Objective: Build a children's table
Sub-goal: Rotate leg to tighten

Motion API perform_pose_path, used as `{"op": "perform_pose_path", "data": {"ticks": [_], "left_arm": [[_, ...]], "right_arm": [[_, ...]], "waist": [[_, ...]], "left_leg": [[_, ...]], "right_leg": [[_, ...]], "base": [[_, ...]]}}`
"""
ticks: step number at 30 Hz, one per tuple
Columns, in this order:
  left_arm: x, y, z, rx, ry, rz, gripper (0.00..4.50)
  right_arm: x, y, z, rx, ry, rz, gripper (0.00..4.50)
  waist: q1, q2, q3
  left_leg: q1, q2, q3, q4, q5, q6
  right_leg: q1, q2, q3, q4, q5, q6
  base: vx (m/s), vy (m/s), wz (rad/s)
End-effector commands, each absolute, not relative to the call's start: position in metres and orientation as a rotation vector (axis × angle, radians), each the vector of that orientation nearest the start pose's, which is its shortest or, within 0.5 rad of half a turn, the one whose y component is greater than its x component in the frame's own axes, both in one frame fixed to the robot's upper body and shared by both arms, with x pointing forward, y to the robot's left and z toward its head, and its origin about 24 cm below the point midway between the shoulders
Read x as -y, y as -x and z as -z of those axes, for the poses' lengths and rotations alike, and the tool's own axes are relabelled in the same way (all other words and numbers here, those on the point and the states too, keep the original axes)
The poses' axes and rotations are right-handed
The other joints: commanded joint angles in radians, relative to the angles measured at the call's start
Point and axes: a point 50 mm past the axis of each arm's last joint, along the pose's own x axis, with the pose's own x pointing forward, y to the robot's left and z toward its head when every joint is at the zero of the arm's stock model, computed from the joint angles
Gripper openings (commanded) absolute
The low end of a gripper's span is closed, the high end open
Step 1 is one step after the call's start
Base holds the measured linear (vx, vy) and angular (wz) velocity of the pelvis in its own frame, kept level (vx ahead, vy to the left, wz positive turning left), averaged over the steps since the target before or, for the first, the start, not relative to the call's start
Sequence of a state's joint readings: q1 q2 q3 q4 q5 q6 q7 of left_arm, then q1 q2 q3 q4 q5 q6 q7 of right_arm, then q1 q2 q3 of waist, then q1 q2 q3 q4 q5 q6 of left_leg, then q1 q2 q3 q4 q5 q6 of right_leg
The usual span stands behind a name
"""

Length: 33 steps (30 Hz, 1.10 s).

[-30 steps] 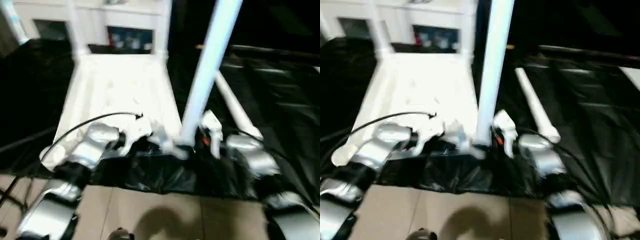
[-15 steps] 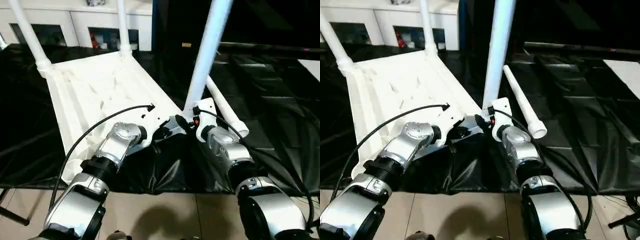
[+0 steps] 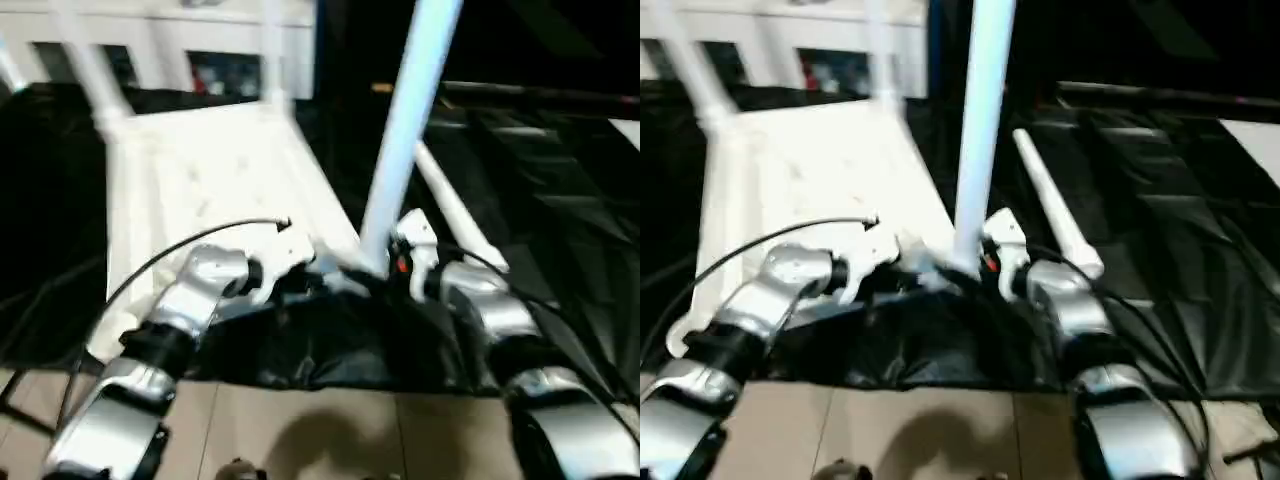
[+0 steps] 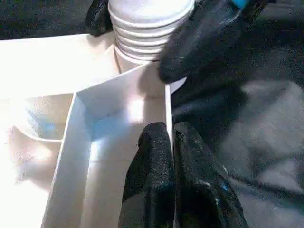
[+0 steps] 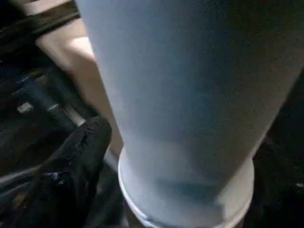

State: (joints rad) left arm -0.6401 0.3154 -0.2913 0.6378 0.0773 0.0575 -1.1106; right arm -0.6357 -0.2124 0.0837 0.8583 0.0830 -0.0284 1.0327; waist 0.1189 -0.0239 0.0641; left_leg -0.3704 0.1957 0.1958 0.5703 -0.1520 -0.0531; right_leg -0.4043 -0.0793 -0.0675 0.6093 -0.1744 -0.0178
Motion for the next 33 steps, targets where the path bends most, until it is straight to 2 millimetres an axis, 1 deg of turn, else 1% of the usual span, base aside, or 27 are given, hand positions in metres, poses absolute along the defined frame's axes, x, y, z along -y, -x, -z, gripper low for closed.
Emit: {"op": "perform_pose_path", "data": {"ticks": [1, 2, 3, 5, 6, 8, 9, 12, 13, 16, 17, 18, 19, 20, 21, 22, 23, 24, 25, 26, 27, 29, 30, 32, 33], "left_arm": [[-0.100, -0.321, -0.064, -0.323, -0.479, 1.402, 0.00], [-0.102, -0.319, -0.064, -0.329, -0.478, 1.427, 0.00], [-0.107, -0.318, -0.065, -0.345, -0.472, 1.457, 0.00], [-0.111, -0.317, -0.065, -0.359, -0.474, 1.471, 0.00], [-0.112, -0.317, -0.066, -0.364, -0.477, 1.478, 0.00], [-0.115, -0.317, -0.066, -0.375, -0.487, 1.488, 0.00], [-0.117, -0.317, -0.066, -0.383, -0.489, 1.495, 0.00], [-0.118, -0.317, -0.066, -0.388, -0.487, 1.500, 0.00], [-0.118, -0.317, -0.066, -0.389, -0.487, 1.501, 0.00], [-0.117, -0.318, -0.066, -0.375, -0.475, 1.475, 0.00], [-0.116, -0.319, -0.066, -0.366, -0.474, 1.460, 0.00], [-0.115, -0.320, -0.066, -0.358, -0.468, 1.438, 0.00], [-0.113, -0.322, -0.066, -0.353, -0.461, 1.410, 0.00], [-0.111, -0.326, -0.066, -0.342, -0.459, 1.366, 0.00], [-0.107, -0.333, -0.068, -0.328, -0.439, 1.264, 0.00], [-0.105, -0.337, -0.069, -0.315, -0.431, 1.221, 0.00], [-0.101, -0.341, -0.071, -0.300, -0.418, 1.168, 0.00], [-0.099, -0.343, -0.072, -0.297, -0.410, 1.135, 0.00], [-0.097, -0.344, -0.072, -0.295, -0.408, 1.114, 0.00], [-0.093, -0.346, -0.073, -0.296, -0.405, 1.081, 0.00], [-0.089, -0.348, -0.073, -0.299, -0.405, 1.043, 0.00], [-0.083, -0.351, -0.074, -0.298, -0.398, 0.988, 0.00], [-0.077, -0.353, -0.075, -0.294, -0.384, 0.947, 0.00], [-0.073, -0.353, -0.075, -0.292, -0.378, 0.932, 0.00], [-0.066, -0.351, -0.075, -0.274, -0.383, 0.957, 0.00]], "right_arm": [[0.103, -0.318, -0.039, -0.292, 0.083, -1.322, 3.83], [0.105, -0.316, -0.039, -0.298, 0.092, -1.352, 3.73], [0.108, -0.312, -0.039, -0.315, 0.104, -1.402, 3.73], [0.110, -0.309, -0.039, -0.330, 0.116, -1.438, 3.55], [0.110, -0.308, -0.039, -0.336, 0.122, -1.453, 3.55], [0.111, -0.307, -0.040, -0.344, 0.130, -1.476, 3.28], [0.112, -0.306, -0.040, -0.350, 0.132, -1.488, 3.24], [0.112, -0.305, -0.039, -0.357, 0.136, -1.499, 3.12], [0.112, -0.304, -0.039, -0.362, 0.135, -1.502, 2.91], [0.111, -0.302, -0.038, -0.362, 0.123, -1.498, 2.87], [0.110, -0.302, -0.038, -0.360, 0.118, -1.494, 2.84], [0.109, -0.302, -0.037, -0.358, 0.111, -1.479, 2.82], [0.108, -0.303, -0.036, -0.358, 0.102, -1.453, 2.82], [0.106, -0.305, -0.034, -0.360, 0.092, -1.415, 2.81], [0.103, -0.312, -0.029, -0.369, 0.087, -1.297, 2.80], [0.101, -0.316, -0.027, -0.372, 0.087, -1.226, 2.80], [0.099, -0.322, -0.024, -0.376, 0.088, -1.132, 2.80], [0.097, -0.326, -0.022, -0.381, 0.087, -1.061, 2.79], [0.096, -0.328, -0.020, -0.388, 0.080, -1.009, 2.79], [0.094, -0.332, -0.018, -0.398, 0.065, -0.934, 2.79], [0.090, -0.335, -0.016, -0.404, 0.044, -0.854, 2.78], [0.085, -0.339, -0.015, -0.409, 0.015, -0.752, 2.77], [0.081, -0.342, -0.014, -0.409, 0.002, -0.680, 2.77], [0.078, -0.343, -0.014, -0.406, -0.006, -0.654, 2.77], [0.072, -0.343, -0.015, -0.380, 0.008, -0.663, 3.12]], "waist": [[0.002, 0.009, -0.069], [0.004, 0.007, -0.069], [0.007, 0.006, -0.070], [0.010, 0.007, -0.070], [0.012, 0.007, -0.070], [0.017, 0.006, -0.069], [0.018, 0.006, -0.070], [0.019, 0.005, -0.070], [0.020, 0.005, -0.071], [0.021, 0.004, -0.072], [0.021, 0.002, -0.072], [0.021, 0.003, -0.070], [0.022, 0.002, -0.070], [0.021, 0.003, -0.068], [0.019, 0.002, -0.065], [0.017, 0.002, -0.064], [0.009, -0.002, -0.062], [0.004, -0.002, -0.062], [0.001, -0.001, -0.062], [-0.010, -0.002, -0.063], [-0.018, -0.003, -0.062], [-0.028, -0.004, -0.065], [-0.030, -0.002, -0.065], [-0.032, -0.002, -0.067], [-0.031, -0.003, -0.068]], "left_leg": [[0.023, 0.047, -0.017, -0.064, -0.323, 0.014], [0.022, 0.047, -0.018, -0.065, -0.320, 0.014], [0.021, 0.047, -0.018, -0.065, -0.318, 0.014], [0.021, 0.048, -0.017, -0.065, -0.312, 0.015], [0.021, 0.047, -0.017, -0.065, -0.311, 0.015], [0.023, 0.047, -0.017, -0.066, -0.316, 0.009], [0.022, 0.047, -0.018, -0.066, -0.313, 0.006], [0.022, 0.047, -0.018, -0.066, -0.309, 0.003], [0.022, 0.047, -0.018, -0.066, -0.304, 0.003], [0.022, 0.046, -0.017, -0.064, -0.294, 0.005], [0.021, 0.046, -0.017, -0.064, -0.287, 0.008], [0.021, 0.046, -0.017, -0.064, -0.296, 0.007], [0.021, 0.046, -0.017, -0.064, -0.299, 0.006], [0.023, 0.046, -0.017, -0.065, -0.309, 0.002], [0.027, 0.045, -0.017, -0.066, -0.326, -0.007], [0.028, 0.045, -0.019, -0.067, -0.338, -0.014], [0.028, 0.042, -0.024, -0.068, -0.363, -0.028], [0.026, 0.039, -0.029, -0.071, -0.368, -0.040], [0.027, 0.039, -0.031, -0.071, -0.372, -0.043], [0.023, 0.039, -0.032, -0.072, -0.370, -0.044], [0.022, 0.038, -0.033, -0.072, -0.376, -0.040], [0.022, 0.036, -0.032, -0.070, -0.365, -0.037], [0.023, 0.035, -0.029, -0.068, -0.358, -0.030], [0.019, 0.034, -0.028, -0.067, -0.345, -0.020], [0.017, 0.034, -0.027, -0.067, -0.336, -0.016]], "right_leg": [[0.040, -0.070, 0.047, -0.079, -0.283, -0.209], [0.041, -0.070, 0.047, -0.079, -0.281, -0.209], [0.042, -0.070, 0.046, -0.078, -0.279, -0.209], [0.040, -0.072, 0.048, -0.077, -0.271, -0.212], [0.040, -0.072, 0.048, -0.078, -0.273, -0.212], [0.039, -0.073, 0.048, -0.079, -0.294, -0.206], [0.040, -0.074, 0.048, -0.079, -0.298, -0.204], [0.039, -0.074, 0.048, -0.077, -0.289, -0.205], [0.040, -0.074, 0.048, -0.077, -0.285, -0.204], [0.041, -0.073, 0.048, -0.075, -0.267, -0.206], [0.041, -0.073, 0.047, -0.074, -0.264, -0.207], [0.040, -0.073, 0.047, -0.076, -0.280, -0.205], [0.040, -0.075, 0.047, -0.078, -0.291, -0.202], [0.037, -0.074, 0.048, -0.081, -0.313, -0.197], [0.033, -0.075, 0.049, -0.085, -0.344, -0.192], [0.031, -0.077, 0.049, -0.087, -0.368, -0.188], [0.032, -0.080, 0.046, -0.092, -0.431, -0.175], [0.036, -0.083, 0.044, -0.097, -0.490, -0.148], [0.034, -0.084, 0.043, -0.099, -0.508, -0.139], [0.035, -0.083, 0.044, -0.100, -0.506, -0.132], [0.035, -0.082, 0.042, -0.102, -0.509, -0.128], [0.033, -0.080, 0.043, -0.101, -0.486, -0.134], [0.031, -0.079, 0.044, -0.102, -0.468, -0.138], [0.034, -0.077, 0.044, -0.099, -0.436, -0.146], [0.036, -0.077, 0.044, -0.099, -0.418, -0.148]], "base": [[0.000, 0.000, 0.00], [0.000, 0.000, 0.00], [0.000, 0.000, 0.00], [0.000, 0.000, 0.00], [0.000, 0.000, 0.00], [0.000, 0.000, 0.00], [0.000, 0.000, 0.00], [0.000, 0.000, 0.00], [0.000, 0.000, 0.00], [0.000, 0.000, 0.00], [0.000, 0.000, 0.00], [0.000, 0.000, 0.00], [0.000, 0.000, 0.00], [0.000, 0.000, 0.00], [0.000, 0.000, 0.00], [0.000, 0.000, 0.00], [0.000, 0.000, 0.00], [0.000, 0.000, 0.00], [0.000, 0.000, 0.00], [0.000, 0.000, 0.00], [0.000, 0.000, 0.00], [0.000, 0.000, 0.00], [0.000, 0.000, 0.00], [0.000, 0.000, 0.00], [0.000, 0.000, 0.00]]}}
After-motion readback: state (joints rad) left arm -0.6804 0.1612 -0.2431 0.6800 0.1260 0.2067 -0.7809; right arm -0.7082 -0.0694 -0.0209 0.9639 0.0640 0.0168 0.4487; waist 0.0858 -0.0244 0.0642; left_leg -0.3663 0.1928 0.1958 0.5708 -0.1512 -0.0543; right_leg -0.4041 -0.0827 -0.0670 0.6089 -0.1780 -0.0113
